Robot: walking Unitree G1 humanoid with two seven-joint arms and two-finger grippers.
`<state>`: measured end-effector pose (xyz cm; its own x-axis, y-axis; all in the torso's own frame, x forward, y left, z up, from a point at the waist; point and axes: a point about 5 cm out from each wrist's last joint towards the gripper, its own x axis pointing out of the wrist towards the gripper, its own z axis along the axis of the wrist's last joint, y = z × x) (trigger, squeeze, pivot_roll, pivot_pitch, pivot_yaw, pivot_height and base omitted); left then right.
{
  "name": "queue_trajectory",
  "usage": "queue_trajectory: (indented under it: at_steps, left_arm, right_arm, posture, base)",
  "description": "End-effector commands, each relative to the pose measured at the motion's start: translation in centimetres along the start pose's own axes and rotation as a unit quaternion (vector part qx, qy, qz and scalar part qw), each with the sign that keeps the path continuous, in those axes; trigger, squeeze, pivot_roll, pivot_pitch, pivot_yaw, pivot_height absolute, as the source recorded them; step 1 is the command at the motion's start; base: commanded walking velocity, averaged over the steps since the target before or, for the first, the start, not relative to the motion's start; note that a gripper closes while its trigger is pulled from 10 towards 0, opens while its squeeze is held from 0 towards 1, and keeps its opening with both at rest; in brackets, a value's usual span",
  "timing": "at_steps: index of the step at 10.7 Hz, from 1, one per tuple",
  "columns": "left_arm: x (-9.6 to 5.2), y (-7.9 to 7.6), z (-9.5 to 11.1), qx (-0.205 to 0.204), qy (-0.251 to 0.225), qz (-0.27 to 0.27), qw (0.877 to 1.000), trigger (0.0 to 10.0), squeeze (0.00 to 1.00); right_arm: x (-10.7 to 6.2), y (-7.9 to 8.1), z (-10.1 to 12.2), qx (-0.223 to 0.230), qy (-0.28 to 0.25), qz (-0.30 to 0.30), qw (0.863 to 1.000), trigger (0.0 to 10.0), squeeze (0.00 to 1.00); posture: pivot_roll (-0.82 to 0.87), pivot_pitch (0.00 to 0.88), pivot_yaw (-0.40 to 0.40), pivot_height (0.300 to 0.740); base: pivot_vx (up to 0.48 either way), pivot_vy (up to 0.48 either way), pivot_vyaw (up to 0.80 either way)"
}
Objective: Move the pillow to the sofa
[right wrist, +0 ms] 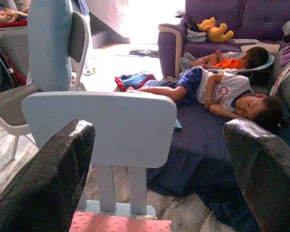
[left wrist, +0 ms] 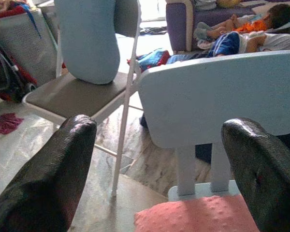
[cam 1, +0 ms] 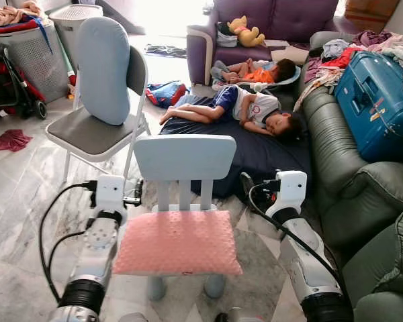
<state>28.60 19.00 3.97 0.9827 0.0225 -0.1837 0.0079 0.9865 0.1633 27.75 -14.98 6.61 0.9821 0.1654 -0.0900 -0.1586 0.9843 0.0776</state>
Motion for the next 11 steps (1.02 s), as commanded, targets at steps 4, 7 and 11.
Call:
queue_trajectory:
  at_steps: [4,7,11]
  left_arm:
    - [-0.2,0.7,0.3,0.021,-0.001,-0.011,1.000,10.0,0.00]
    - [-0.4,1.5,0.9,0.044,-0.013,-0.047,0.998,10.0,0.00]
    - [-0.4,0.9,1.3,0.021,-0.017,-0.052,0.998,10.0,0.00]
  right_arm:
    - [-0.3,-0.3,-0.1,0.017,-0.003,-0.015,1.000,10.0,0.00]
    - [-0.5,-0.2,-0.5,0.031,-0.009,-0.039,0.999,10.0,0.00]
    - [-0.6,-0.3,-0.4,0.031,-0.011,-0.043,0.999,10.0,0.00]
  posture:
    - [-0.03,0.000,-0.020,0.740]
    - [-0.02,0.000,0.020,0.740]
    - [-0.02,0.000,0.009,0.740]
  base:
    - [0.000,0.000,0.00]
    - [0.000,0.000,0.00]
    - [0.000,0.000,0.00]
